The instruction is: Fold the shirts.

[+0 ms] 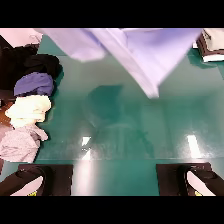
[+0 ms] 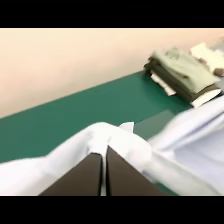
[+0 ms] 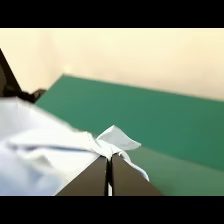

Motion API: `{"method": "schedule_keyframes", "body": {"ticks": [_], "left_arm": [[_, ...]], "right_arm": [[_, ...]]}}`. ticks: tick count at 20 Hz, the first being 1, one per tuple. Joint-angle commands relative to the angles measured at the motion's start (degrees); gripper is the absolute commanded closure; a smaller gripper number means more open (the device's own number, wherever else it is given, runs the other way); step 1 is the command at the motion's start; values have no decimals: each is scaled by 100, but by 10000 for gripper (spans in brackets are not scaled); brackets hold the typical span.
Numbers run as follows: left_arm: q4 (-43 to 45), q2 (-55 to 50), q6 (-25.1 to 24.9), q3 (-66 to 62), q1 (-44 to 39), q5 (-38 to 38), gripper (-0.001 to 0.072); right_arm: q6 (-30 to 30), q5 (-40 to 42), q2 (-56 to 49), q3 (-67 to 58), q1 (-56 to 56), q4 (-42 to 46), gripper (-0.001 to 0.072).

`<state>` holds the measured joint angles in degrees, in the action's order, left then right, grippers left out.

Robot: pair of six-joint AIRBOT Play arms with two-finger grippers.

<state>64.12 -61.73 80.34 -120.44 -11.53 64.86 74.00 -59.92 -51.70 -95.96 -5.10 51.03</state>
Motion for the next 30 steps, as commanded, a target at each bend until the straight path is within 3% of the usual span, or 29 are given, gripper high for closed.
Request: {"method": "schedule_keyframes", "body": {"ticks": [1,5,8,12,13,14,15,18,21,23,27,30], "left_arm": [[-323,282,-125,125,2,280,684],[-286,269,-120,1692,2,1005,685],[-271,269,-269,3241,4,658,685],[-197,269,-254,4691,4,107,684],[-197,269,-254,4935,2,118,684],[-195,269,-254,5169,2,149,684],[-195,269,-258,5351,4,177,684],[-175,269,-275,5757,4,157,684],[-155,269,-275,5976,2,81,684],[-157,269,-273,6028,2,-42,684],[-162,269,-273,6026,2,-140,684],[-162,269,-273,6026,2,-136,684]], "right_arm": [[15,-306,142,-476,-72,15,699],[420,-1432,-361,-470,-72,603,698],[466,-1845,-1043,-470,-72,1346,698],[468,-1867,-2013,-470,-72,1513,696],[470,-1867,-2256,-470,-72,1493,640],[472,-1899,-2509,-470,-72,1495,275],[595,-2000,-2730,-470,-90,1504,138],[951,-2634,-3147,-398,-350,1491,140],[955,-2802,-2809,743,-516,1493,179],[957,-2450,-2363,2050,-546,1429,280],[922,-1073,-1906,4612,-546,190,280],[396,-278,-2083,5517,-531,-955,280]]}}
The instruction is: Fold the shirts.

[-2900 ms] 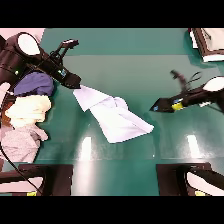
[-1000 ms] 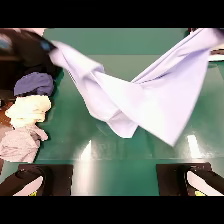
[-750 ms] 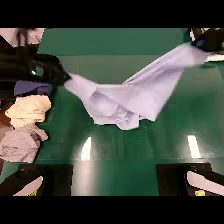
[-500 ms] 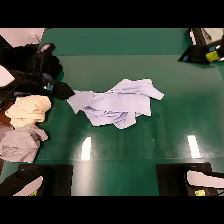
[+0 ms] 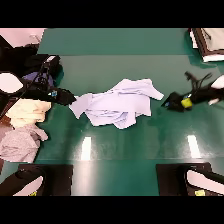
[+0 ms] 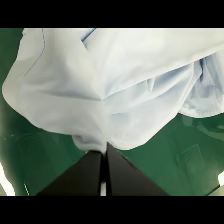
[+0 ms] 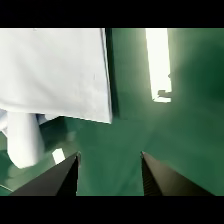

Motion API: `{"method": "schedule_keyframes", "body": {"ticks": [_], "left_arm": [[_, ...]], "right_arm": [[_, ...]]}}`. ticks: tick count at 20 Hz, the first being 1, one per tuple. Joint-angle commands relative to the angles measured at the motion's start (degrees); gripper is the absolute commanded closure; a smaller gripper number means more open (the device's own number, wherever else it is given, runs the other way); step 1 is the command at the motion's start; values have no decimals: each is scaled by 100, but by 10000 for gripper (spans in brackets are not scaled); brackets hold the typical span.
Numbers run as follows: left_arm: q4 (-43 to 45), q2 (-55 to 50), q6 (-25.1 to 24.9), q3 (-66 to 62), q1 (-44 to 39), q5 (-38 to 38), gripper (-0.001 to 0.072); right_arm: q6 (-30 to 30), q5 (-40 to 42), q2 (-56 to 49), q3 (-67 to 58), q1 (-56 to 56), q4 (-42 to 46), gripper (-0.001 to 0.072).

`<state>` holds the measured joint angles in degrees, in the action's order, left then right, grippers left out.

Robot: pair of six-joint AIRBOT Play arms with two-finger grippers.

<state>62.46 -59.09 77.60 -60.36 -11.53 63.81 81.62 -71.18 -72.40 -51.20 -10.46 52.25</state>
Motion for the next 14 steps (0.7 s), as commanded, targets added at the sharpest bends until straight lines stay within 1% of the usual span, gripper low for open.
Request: {"method": "schedule_keyframes", "body": {"ticks": [1,7,8,9,10,11,12,13,14], "left_arm": [[4,4,0,17,2,-28,684],[4,4,2,17,2,-31,684],[7,4,2,17,2,-28,684],[7,4,2,17,4,-28,684],[7,4,2,17,4,-28,684],[7,4,2,17,4,-24,684],[7,4,4,17,2,-31,684],[7,4,4,17,4,-37,684],[17,11,4,7,4,-61,684]], "right_arm": [[-492,997,-114,1143,55,-1292,280],[-560,1786,-476,1165,721,-1355,283],[-560,1891,-470,1161,763,-1360,342],[-560,1965,-463,1158,761,-1357,431],[-562,1980,-459,1156,761,-1357,463],[-564,1976,-459,1154,761,-1349,559],[-566,1967,-457,1154,761,-1351,636],[-566,1954,-402,1154,761,-1346,697],[-566,1961,-271,1150,761,-1353,697]]}}
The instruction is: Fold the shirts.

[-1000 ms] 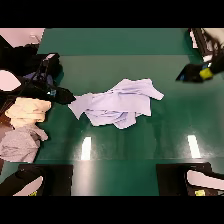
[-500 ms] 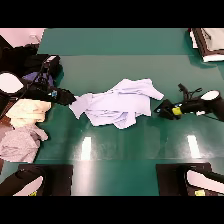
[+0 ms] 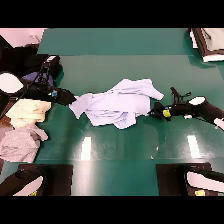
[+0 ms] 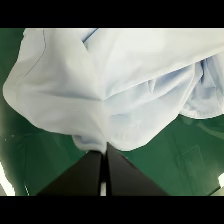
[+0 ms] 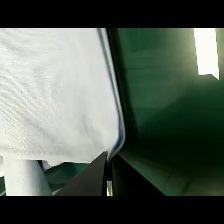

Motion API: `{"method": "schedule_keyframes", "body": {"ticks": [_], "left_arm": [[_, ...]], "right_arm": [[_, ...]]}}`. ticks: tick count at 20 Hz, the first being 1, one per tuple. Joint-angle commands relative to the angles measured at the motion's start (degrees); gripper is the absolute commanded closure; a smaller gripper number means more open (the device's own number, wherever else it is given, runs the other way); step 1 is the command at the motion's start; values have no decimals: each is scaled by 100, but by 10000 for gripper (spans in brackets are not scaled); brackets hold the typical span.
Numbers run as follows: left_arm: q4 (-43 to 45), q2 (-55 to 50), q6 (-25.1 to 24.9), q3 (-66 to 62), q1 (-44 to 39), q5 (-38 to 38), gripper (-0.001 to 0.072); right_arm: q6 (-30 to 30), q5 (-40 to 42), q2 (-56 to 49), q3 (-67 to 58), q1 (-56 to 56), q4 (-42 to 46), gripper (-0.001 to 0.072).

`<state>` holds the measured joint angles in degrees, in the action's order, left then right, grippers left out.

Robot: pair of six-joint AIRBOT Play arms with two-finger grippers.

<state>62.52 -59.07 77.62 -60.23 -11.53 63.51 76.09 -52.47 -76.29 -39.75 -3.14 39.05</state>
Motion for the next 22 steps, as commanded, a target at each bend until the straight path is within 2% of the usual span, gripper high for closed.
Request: {"method": "schedule_keyframes", "body": {"ticks": [1,5,13,16,19,22], "left_arm": [[96,17,7,-98,4,-63,685],[741,20,291,-1648,4,-98,685],[776,22,304,-6181,4,179,685],[748,337,363,-6507,2,146,685],[732,800,494,-6481,2,-87,685],[402,1147,487,-6481,4,-420,685]], "right_arm": [[-13,90,339,-61,15,17,697],[-4,-131,1427,-1209,17,278,699],[0,-175,2881,-4784,17,542,698],[400,-262,3270,-5539,17,1412,698],[894,-774,3436,-6196,17,2378,699],[1091,-1414,3248,-6902,17,2914,699]]}}
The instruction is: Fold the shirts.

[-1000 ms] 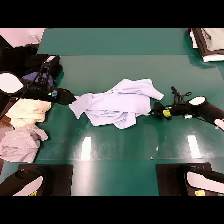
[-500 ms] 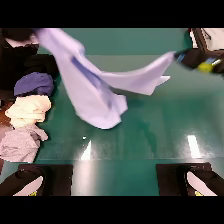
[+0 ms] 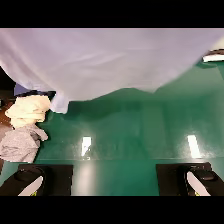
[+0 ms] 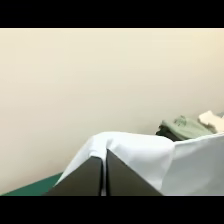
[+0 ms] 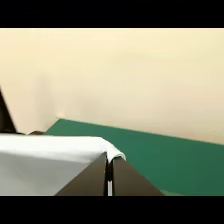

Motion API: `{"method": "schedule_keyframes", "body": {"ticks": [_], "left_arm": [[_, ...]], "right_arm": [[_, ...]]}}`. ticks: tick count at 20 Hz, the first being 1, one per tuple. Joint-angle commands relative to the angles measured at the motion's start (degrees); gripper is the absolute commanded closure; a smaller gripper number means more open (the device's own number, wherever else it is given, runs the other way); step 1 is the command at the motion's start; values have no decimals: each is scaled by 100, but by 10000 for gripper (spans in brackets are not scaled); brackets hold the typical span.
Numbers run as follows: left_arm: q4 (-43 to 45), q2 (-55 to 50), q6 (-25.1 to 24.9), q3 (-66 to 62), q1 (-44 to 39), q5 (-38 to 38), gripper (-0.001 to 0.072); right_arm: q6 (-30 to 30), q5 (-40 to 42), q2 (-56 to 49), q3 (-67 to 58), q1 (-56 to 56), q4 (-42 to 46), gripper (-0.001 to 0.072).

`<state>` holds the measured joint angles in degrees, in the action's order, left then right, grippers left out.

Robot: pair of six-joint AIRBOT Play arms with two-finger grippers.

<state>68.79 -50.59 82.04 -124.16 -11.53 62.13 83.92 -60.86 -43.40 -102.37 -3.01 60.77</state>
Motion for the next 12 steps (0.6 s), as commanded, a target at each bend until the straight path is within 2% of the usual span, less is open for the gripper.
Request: {"method": "schedule_keyframes", "body": {"ticks": [1,5,7,10,12], "left_arm": [[-348,334,28,-76,4,-275,686],[-39,223,4,656,2,-170,686],[17,-136,7,1318,2,-94,685],[-66,-1266,2,1875,-22,264,685],[-129,-2262,0,1943,-20,330,685]], "right_arm": [[330,-802,-192,-892,4,837,698],[584,-1829,-1172,-1655,4,841,699],[772,-2122,-1672,-1421,4,918,699],[955,-2511,-2396,-671,4,1600,698],[951,-2422,-2865,-186,4,1956,699]]}}
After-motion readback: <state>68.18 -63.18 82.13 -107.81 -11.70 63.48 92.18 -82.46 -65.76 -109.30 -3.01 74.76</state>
